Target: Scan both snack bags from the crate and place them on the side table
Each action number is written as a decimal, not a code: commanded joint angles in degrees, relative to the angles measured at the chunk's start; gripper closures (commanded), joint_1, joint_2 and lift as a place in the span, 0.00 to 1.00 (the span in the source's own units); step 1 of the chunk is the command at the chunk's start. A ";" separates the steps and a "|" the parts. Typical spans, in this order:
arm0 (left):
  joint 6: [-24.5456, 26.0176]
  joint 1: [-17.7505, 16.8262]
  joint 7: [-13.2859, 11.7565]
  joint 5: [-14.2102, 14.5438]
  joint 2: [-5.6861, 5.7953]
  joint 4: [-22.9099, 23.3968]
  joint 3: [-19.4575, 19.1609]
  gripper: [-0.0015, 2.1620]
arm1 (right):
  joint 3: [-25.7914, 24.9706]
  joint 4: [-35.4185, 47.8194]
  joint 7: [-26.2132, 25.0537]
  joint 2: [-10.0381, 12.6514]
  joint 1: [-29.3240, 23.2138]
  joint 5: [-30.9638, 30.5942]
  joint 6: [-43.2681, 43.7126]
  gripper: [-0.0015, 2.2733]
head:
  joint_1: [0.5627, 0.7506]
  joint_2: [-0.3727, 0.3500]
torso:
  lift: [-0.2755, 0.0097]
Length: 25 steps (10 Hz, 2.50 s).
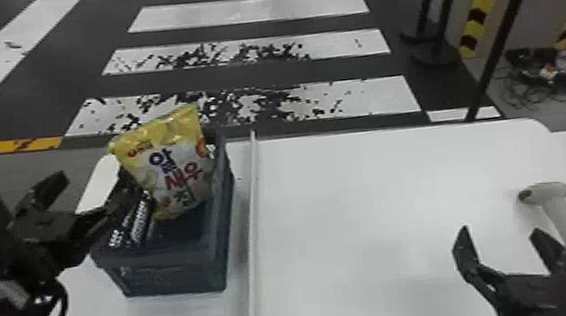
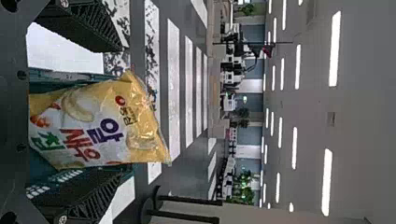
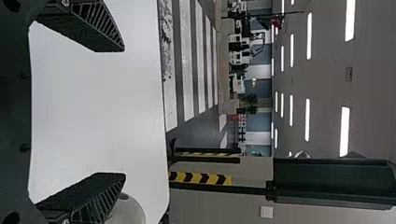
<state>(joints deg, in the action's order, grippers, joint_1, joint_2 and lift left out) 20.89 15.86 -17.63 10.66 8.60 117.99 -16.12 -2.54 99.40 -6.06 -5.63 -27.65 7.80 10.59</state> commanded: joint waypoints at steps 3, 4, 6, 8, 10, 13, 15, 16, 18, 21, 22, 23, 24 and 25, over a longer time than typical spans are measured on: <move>1.22 -11.38 -3.73 -0.64 2.83 -11.47 -0.14 0.03 | -0.88 0.00 0.00 0.00 -0.65 0.02 -0.18 0.03 | 0.70 0.57 | 0.63; 1.05 -14.72 -5.66 -1.25 2.83 -15.25 0.30 0.03 | -1.15 0.00 0.00 0.09 -0.65 -0.06 -0.54 0.03 | 0.70 0.58 | 0.63; 1.05 -19.99 -7.60 -3.36 2.83 -21.75 1.09 0.03 | -1.59 -0.26 0.08 0.18 -0.65 0.02 -0.71 0.03 | 0.70 0.57 | 0.63; -0.01 -25.44 -12.17 -6.35 2.92 -28.87 1.00 0.03 | -1.94 -0.53 0.08 0.18 -0.56 0.02 -0.89 0.03 | 0.70 0.56 | 0.63; -0.54 -29.31 -15.25 -7.84 3.80 -34.76 1.00 0.03 | -2.11 -0.88 0.00 0.18 -0.39 0.02 -1.06 0.03 | 0.70 0.55 | 0.63; -2.82 -32.03 -21.66 -9.43 4.85 -40.29 1.09 0.03 | -1.76 -1.93 0.08 0.09 0.93 0.02 -1.59 0.03 | 0.70 0.55 | 0.63; -2.65 -32.91 -24.91 -10.83 4.94 -42.23 0.65 0.04 | -1.41 -2.46 0.08 -0.18 1.90 0.02 -2.65 0.03 | 0.70 0.54 | 0.63; -2.47 -32.91 -25.62 -11.89 4.94 -42.40 0.56 0.11 | -1.32 -2.90 0.08 -0.35 2.25 0.29 -2.65 0.03 | 0.70 0.55 | 0.63; -2.65 -32.91 -27.90 -12.33 4.94 -42.76 0.47 0.51 | -1.24 -3.25 0.08 -0.53 2.43 0.46 -2.65 0.03 | 0.70 0.55 | 0.63; -2.65 -32.82 -29.04 -12.24 4.94 -42.67 0.03 0.99 | -1.06 -3.34 0.08 -0.44 2.43 0.46 -2.65 0.03 | 0.70 0.54 | 0.63; -2.82 -32.65 -29.66 -11.80 4.94 -42.32 -0.67 0.99 | -0.97 -3.34 0.08 -0.44 2.43 0.46 -2.65 0.03 | 0.70 0.54 | 0.63; -2.65 -32.47 -31.50 -9.16 4.94 -42.14 -2.78 0.99 | -0.88 -3.34 0.08 -0.44 2.43 0.46 -2.65 0.03 | 0.70 0.54 | 0.63; -2.29 -31.33 -31.33 -8.11 4.68 -40.65 -3.57 0.99 | -0.80 -3.34 0.08 -0.44 2.43 0.46 -2.65 0.03 | 0.70 0.55 | 0.63; -0.36 -30.36 -31.33 -5.29 4.50 -38.27 -5.24 0.99 | -0.80 -3.34 0.08 -0.44 2.43 0.46 -2.65 0.03 | 0.70 0.56 | 0.63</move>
<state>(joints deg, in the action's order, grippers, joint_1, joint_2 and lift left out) 19.64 -15.06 -48.93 3.99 13.18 78.67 -20.48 -3.32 96.06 -5.97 -6.06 -25.22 8.26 7.95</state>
